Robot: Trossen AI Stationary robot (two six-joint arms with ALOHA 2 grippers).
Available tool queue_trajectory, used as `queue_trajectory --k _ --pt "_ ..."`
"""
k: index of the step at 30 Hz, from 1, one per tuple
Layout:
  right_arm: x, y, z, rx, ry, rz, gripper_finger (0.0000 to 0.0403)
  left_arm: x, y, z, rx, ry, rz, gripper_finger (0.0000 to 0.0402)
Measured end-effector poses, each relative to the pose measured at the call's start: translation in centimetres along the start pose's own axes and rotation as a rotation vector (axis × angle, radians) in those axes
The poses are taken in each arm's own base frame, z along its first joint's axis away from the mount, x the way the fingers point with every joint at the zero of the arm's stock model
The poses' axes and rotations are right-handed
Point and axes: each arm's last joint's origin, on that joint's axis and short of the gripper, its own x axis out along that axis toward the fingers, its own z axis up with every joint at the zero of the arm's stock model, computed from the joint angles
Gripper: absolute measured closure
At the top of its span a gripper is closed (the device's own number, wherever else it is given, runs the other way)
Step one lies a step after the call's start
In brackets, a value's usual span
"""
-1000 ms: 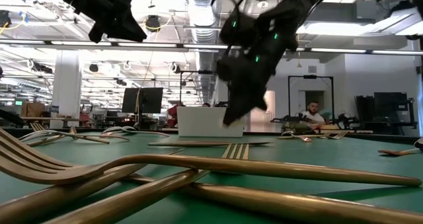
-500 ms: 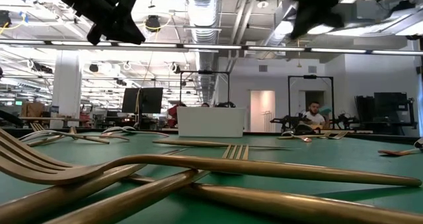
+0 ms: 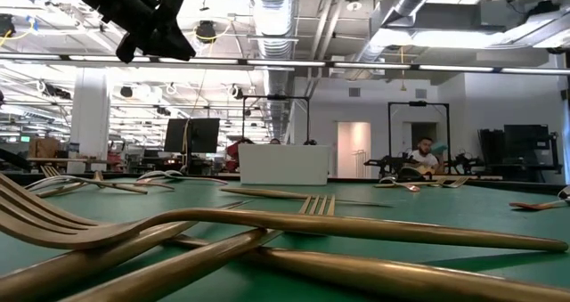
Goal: Sort silverware by color (type)
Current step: Put the gold fork into the transparent bin
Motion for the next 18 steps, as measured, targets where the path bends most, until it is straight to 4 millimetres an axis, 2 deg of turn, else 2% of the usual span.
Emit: queue_trajectory --k 7,12,15,18 --pt "1.6 1.4 -5.1 -0.091 0.014 -0.022 0.0383 0.2 0.5 -1.4 0.147 0.131 0.048 0.0329" --pt "2.9 1.6 -8.7 -0.132 0.045 -0.067 0.0382 0.4 0.4 -2.2 0.093 0.228 0.013 0.0329" --pt "3.4 1.6 -9.6 -0.144 0.049 -0.084 0.0369 0.5 0.2 -2.1 0.042 0.226 -0.021 0.0329" --pt "3.2 1.6 -9.5 -0.137 0.055 -0.075 0.0337 0.4 0.2 -2.0 0.012 0.215 -0.025 0.0329"
